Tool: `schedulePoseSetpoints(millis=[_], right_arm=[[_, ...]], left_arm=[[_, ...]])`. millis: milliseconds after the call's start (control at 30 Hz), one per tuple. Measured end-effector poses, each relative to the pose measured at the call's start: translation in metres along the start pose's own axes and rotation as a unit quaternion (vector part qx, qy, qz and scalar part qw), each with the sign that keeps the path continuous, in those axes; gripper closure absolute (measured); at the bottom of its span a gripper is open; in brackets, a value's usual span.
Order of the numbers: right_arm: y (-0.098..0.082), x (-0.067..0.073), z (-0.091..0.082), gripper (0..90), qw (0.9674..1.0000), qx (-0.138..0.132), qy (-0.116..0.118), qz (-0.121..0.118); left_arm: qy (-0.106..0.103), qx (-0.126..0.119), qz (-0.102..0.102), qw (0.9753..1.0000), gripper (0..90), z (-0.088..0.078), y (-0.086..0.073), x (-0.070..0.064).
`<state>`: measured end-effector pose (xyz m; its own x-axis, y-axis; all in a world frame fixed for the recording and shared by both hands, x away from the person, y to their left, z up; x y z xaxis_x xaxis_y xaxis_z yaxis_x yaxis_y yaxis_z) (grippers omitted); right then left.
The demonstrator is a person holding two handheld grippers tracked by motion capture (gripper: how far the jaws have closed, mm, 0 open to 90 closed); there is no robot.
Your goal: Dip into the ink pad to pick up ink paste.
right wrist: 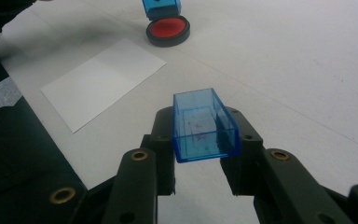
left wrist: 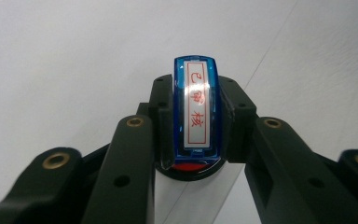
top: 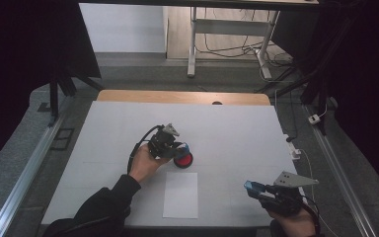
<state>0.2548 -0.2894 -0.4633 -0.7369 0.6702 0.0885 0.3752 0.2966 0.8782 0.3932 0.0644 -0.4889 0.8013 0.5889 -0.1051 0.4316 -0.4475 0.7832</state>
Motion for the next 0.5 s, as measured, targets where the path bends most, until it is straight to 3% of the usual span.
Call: schedulePoseSetpoints(millis=[200, 500], right_arm=[[0.0000, 0.0000, 0.0000, 68.6, 1.0000, 0.000, 0.000, 0.000], [0.0000, 0.0002, 0.0000, 68.6, 1.0000, 0.001, 0.001, 0.000]], left_arm=[[-0.007, -0.010, 0.005, 0.9999, 70.3, -0.0062, 0.0048, -0.0031], [-0.008, 0.005, 0.010, 0.9999, 70.3, 0.0024, -0.0005, -0.0047]])
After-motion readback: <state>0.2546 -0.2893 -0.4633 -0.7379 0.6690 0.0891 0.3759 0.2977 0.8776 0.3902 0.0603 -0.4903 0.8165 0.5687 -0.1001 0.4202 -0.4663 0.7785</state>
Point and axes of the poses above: each handheld gripper's, and its own axes: z roughly forward along the jaws, y roughly out of its top, x roughly to its left, the point moved 2 cm from there along z, roughly forward along the jaws, and after that the axes turned 8 degrees about -x, right-handed, at the moved point
